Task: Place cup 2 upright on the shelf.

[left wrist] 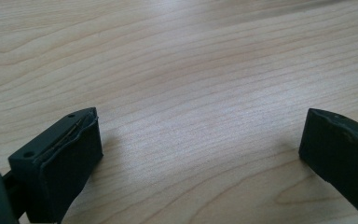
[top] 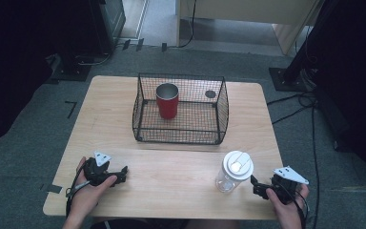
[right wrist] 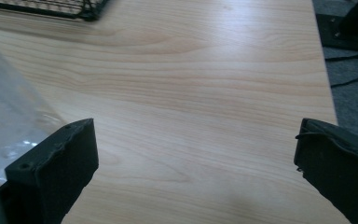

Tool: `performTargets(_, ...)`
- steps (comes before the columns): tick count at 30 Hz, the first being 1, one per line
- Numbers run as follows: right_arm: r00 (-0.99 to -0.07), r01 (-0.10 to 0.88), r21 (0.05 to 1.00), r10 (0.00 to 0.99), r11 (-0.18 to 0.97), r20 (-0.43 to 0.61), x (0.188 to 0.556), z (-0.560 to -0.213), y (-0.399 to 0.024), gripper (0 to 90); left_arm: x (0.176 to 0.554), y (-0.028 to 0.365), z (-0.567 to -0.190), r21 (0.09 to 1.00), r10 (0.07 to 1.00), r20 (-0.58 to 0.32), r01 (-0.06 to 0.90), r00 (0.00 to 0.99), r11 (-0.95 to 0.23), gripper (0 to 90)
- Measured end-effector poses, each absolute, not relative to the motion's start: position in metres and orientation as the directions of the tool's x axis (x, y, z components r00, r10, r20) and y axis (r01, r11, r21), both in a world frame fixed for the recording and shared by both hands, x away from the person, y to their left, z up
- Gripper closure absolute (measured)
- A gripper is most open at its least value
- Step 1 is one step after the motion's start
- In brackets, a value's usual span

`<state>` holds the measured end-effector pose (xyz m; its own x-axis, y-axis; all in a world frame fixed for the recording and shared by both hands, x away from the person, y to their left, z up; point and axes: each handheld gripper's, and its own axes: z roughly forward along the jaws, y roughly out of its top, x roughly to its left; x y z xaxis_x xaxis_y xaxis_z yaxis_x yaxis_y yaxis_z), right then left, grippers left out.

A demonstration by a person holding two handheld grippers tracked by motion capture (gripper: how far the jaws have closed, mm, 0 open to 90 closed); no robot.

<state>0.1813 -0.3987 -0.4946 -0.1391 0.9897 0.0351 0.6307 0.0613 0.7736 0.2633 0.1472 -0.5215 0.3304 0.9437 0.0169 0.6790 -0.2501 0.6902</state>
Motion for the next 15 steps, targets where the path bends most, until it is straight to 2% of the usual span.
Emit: performTargets(15, -0.277, 0.613, 0.775, 0.96, 0.152, 0.03, 0.159, -0.484, -0.36, 0.0, 0.263, 0.147, -0.522, 0.69, 0.944, 0.018, 0.679, 0.33, -0.251, 0.0)
